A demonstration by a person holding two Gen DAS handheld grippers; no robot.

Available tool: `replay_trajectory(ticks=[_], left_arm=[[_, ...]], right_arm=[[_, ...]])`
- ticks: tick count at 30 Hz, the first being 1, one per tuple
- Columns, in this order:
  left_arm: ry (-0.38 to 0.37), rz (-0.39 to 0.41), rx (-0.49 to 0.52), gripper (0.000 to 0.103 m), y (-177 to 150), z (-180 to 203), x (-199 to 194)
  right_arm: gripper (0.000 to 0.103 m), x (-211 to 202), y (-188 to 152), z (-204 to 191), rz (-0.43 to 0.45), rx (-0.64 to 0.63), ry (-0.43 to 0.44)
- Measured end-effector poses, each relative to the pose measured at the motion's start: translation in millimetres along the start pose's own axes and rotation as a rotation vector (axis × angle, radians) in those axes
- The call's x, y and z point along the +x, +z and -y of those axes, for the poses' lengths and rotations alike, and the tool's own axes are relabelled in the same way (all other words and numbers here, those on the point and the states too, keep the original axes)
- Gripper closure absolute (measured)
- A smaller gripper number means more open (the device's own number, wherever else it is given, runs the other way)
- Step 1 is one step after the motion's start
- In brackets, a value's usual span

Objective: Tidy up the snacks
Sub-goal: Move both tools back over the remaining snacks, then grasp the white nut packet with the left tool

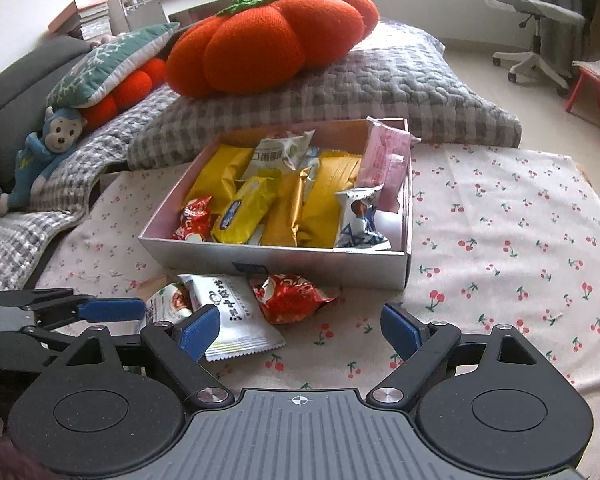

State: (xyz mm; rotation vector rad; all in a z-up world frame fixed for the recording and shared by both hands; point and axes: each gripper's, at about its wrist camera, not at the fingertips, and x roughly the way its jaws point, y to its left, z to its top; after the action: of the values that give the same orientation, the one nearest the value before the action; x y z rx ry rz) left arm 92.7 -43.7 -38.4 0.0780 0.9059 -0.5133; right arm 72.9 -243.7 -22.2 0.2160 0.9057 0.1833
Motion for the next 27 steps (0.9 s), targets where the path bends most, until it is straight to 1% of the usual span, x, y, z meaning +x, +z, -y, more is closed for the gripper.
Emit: replay_trajectory(ticks=[3, 4, 5, 7, 12, 15, 17, 18, 20, 22, 23, 25, 27], left_arm=[[0.029, 0.001, 0.043, 0.060, -3.5, 3.6, -2.3], [0.034, 0.000, 0.050, 0.064, -4.5, 3.5, -3.6], [0.032, -0.003, 0.052, 0.066, -5.9, 2.0, -5.2], [0.017, -0.017, 0.056, 0.073, -9.7, -2.4, -7.4], [-0.004, -0.063, 0.092, 0.075, -27.0, -13.2, -7.7], [-0.002, -0.100, 0.119, 0.075, -35.4, -15.2, -6.1], [0.016, -0.119, 0.142, 0.073, -39.2, -14.3, -5.6], [0.025, -0.121, 0.156, 0.071, -41.1, -13.3, -5.6], [0.035, -0.106, 0.184, 0.068, -43.4, -11.7, -8.0], [0.050, -0.092, 0.205, 0.056, -42.9, -9.7, -10.7], [0.056, -0.080, 0.213, 0.054, -42.6, -8.9, -12.3], [0.063, -0.050, 0.229, 0.045, -41.5, -7.7, -14.6], [0.064, -0.025, 0.240, 0.041, -39.9, -6.8, -15.3]], right_arm=[[0.014, 0.1, -2.3, -2.0, -0.006, -0.015, 0.005], [0.014, 0.4, -3.1, -2.8, -0.008, -0.022, 0.003], [0.014, 0.8, -3.9, -3.4, -0.011, -0.026, 0.001], [0.014, 1.5, -5.3, -3.7, -0.018, -0.030, 0.004], [0.014, 1.2, -8.8, -5.6, -0.023, -0.049, 0.013], [0.014, 2.2, -10.4, -7.6, -0.029, -0.065, 0.023], [0.014, 4.4, -10.5, -9.2, -0.036, -0.070, 0.033], [0.014, 5.9, -10.3, -10.2, -0.040, -0.073, 0.039], [0.014, 9.6, -10.0, -13.3, -0.049, -0.078, 0.053], [0.014, 14.8, -9.6, -16.6, -0.060, -0.075, 0.067], [0.014, 17.9, -9.3, -18.3, -0.067, -0.068, 0.071], [0.016, 22.7, -8.9, -22.0, -0.076, -0.058, 0.079], [0.018, 27.7, -7.7, -27.2, -0.083, -0.066, 0.082]])
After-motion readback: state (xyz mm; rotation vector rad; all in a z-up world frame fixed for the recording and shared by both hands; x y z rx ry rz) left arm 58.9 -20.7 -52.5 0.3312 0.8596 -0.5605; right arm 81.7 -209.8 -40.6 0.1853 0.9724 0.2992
